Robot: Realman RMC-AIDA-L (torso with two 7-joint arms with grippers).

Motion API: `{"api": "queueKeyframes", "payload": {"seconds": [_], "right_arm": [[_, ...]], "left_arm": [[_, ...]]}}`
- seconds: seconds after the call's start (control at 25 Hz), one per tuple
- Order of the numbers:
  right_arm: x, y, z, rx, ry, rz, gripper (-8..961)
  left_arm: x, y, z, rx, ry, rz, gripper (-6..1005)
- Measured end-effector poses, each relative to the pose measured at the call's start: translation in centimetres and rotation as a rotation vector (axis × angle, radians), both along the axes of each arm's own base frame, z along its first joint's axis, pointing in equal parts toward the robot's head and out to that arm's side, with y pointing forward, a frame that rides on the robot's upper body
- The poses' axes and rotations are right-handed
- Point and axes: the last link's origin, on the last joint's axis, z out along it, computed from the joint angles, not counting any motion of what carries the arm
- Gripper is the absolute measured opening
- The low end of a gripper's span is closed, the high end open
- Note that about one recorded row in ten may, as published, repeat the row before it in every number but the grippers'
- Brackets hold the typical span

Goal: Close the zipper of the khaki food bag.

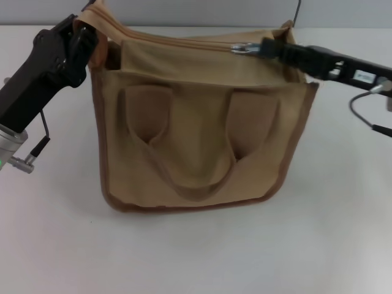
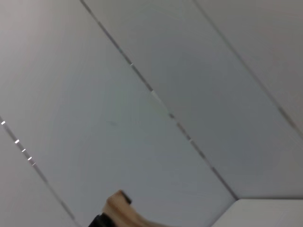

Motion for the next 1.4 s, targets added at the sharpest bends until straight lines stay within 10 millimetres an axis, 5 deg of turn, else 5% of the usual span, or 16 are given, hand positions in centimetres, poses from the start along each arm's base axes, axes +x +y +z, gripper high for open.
{"api": "queueKeyframes", "payload": {"seconds": [0.28, 0.64, 1.08, 1.28, 1.4], "right_arm": [[3.0, -1.3, 1.9, 0.166, 0.006, -0.028, 53], [4.5, -2.6, 1.9, 0.328, 0.015, -0.042, 91], [4.1, -2.4, 1.2, 0.343, 0.013, -0.027, 543], [3.6, -2.0, 0.8, 0.346, 0.016, -0.007, 746], [3.4, -2.0, 0.7, 0.358, 0.009, 0.013, 745]], "left_arm": [[-0.4, 0.4, 0.1, 0.008, 0.020, 0.028, 63], [-0.8, 0.3, -0.3, 0.009, 0.043, 0.054, 119], [-5.1, -3.7, -0.1, 0.047, 0.161, 0.158, 188], [-7.2, -6.2, 0.4, 0.065, 0.177, 0.230, 420], [-8.6, -8.1, 1.0, 0.105, 0.198, 0.278, 538]]}}
